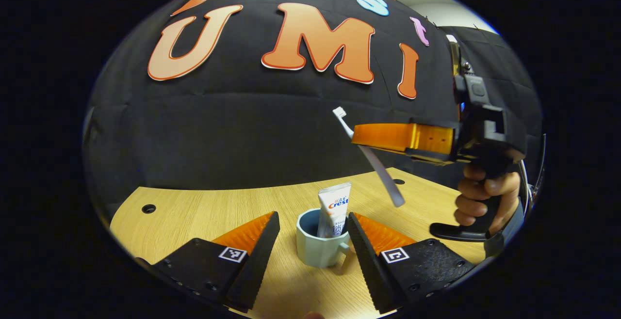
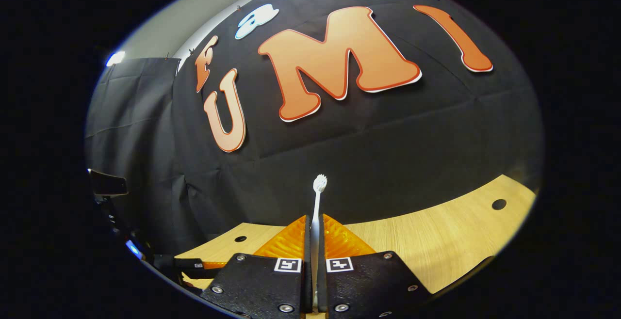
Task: Put the toothbrush and toothpaste on the desktop into the cup, then pick up the cup and place it on the coaster on the desktop.
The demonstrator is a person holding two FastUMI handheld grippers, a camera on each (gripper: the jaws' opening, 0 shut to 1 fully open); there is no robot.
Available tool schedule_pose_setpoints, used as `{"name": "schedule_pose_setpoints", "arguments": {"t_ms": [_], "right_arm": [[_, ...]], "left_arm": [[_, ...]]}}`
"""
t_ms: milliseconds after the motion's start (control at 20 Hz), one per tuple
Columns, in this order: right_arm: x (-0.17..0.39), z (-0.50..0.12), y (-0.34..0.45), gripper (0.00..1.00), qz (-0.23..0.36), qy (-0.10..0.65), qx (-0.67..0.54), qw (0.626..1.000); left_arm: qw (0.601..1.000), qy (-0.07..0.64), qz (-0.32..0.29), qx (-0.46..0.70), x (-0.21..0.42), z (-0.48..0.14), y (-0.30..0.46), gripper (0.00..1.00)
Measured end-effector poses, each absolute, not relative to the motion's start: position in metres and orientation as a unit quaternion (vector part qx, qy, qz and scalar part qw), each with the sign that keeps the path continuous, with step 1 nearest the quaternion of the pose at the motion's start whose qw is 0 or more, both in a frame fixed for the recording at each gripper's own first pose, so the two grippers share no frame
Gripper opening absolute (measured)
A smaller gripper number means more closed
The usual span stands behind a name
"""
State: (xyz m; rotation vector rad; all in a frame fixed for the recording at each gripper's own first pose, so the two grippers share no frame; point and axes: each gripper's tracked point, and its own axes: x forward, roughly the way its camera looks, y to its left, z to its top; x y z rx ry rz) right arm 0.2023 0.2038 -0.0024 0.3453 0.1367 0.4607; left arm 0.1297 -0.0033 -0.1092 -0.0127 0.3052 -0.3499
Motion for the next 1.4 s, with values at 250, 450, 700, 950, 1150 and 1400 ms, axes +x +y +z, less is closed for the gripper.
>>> {"name": "schedule_pose_setpoints", "arguments": {"t_ms": [250,450,700,950,1150,1400], "right_arm": [[0.225,-0.017,0.211,0.04,0.228,0.069,0.201,0.95],[0.241,-0.028,0.221,0.05,0.224,0.065,0.21,0.949],[0.248,-0.046,0.231,0.05,0.223,0.068,0.21,0.95],[0.241,-0.047,0.232,0.04,0.227,0.063,0.206,0.95],[0.238,-0.042,0.223,0.06,0.223,0.053,0.214,0.95],[0.239,-0.037,0.219,0.08,0.22,0.048,0.224,0.948]], "left_arm": [[0.976,0.147,-0.163,-0.01,0.111,-0.108,0.013,0.85],[0.976,0.153,-0.154,-0.016,0.107,-0.117,0.024,0.85],[0.974,0.17,-0.148,-0.026,0.104,-0.132,0.029,0.86],[0.972,0.182,-0.145,-0.03,0.101,-0.14,0.029,0.89],[0.972,0.186,-0.142,-0.024,0.1,-0.144,0.028,0.89],[0.972,0.184,-0.147,-0.017,0.094,-0.143,0.023,0.88]]}}
